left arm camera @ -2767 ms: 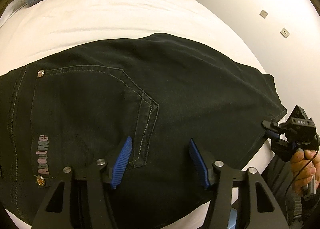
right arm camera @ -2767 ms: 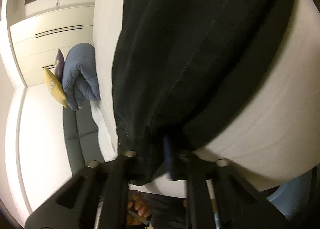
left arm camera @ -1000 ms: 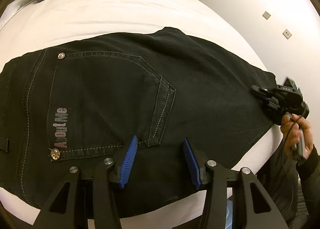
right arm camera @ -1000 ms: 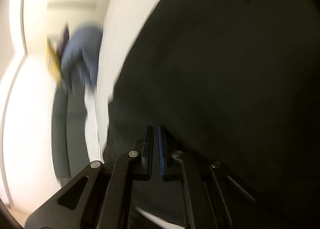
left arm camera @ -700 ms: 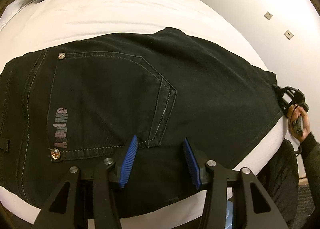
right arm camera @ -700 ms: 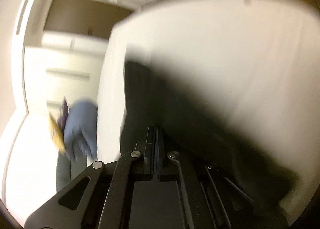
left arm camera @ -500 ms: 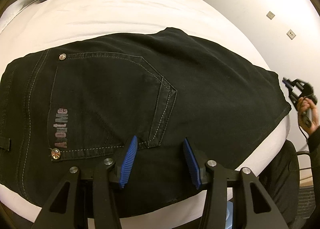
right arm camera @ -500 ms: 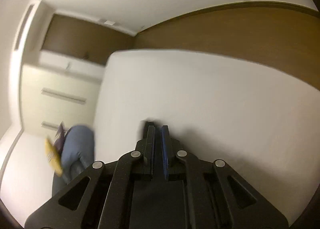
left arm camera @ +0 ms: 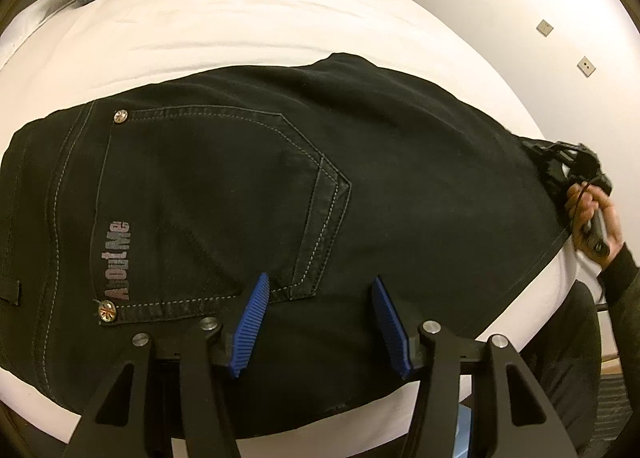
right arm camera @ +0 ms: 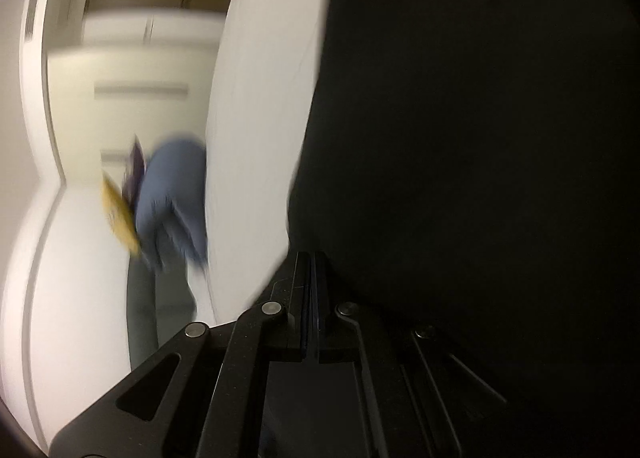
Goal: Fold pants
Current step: 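Grasp the jeans edge with the right tool while the left tool grasps the waist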
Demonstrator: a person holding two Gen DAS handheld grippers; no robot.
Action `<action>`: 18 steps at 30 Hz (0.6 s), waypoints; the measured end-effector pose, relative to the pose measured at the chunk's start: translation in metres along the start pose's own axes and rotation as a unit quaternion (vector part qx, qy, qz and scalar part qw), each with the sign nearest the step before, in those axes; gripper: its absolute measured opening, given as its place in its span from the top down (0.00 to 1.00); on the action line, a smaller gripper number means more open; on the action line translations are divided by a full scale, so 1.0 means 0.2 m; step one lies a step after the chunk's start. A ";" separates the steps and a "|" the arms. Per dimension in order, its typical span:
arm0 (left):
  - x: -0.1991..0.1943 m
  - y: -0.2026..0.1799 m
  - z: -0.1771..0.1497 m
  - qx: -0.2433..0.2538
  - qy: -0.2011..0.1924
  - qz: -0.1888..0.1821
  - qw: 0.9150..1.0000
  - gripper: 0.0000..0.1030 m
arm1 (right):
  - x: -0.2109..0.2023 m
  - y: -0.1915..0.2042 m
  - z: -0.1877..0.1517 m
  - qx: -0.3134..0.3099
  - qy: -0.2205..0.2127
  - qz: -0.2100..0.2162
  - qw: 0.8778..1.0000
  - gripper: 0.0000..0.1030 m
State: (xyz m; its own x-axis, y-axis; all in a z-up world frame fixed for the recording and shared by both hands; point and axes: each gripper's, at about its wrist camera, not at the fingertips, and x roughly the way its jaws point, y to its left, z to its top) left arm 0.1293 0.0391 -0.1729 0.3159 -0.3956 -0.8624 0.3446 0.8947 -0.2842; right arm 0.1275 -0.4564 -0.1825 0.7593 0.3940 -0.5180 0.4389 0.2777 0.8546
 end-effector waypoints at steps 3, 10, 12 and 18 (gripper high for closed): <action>0.00 0.00 0.00 0.003 -0.001 0.000 1.000 0.46 | -0.23 -0.04 0.13 0.020 -0.101 -0.032 0.994 1.00; 0.01 0.00 -0.01 0.003 -0.009 0.003 1.000 0.46 | -0.46 0.21 0.04 -0.042 -0.116 -0.022 0.992 0.92; 0.00 -0.01 -0.01 0.004 -0.009 0.005 1.000 0.45 | -0.33 0.29 -0.13 -0.081 -0.053 -0.002 0.995 0.92; 0.00 -0.01 -0.01 0.004 -0.008 -0.001 1.000 0.46 | 0.17 0.27 -0.58 -0.102 0.105 -0.006 0.989 0.92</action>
State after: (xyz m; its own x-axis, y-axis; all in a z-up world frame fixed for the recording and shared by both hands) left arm 0.1275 0.0381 -0.1734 0.3294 -0.4013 -0.8547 0.3528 0.8919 -0.2829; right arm 0.1221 -0.3269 -0.1581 0.6287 0.5573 -0.5423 0.3248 0.4454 0.8343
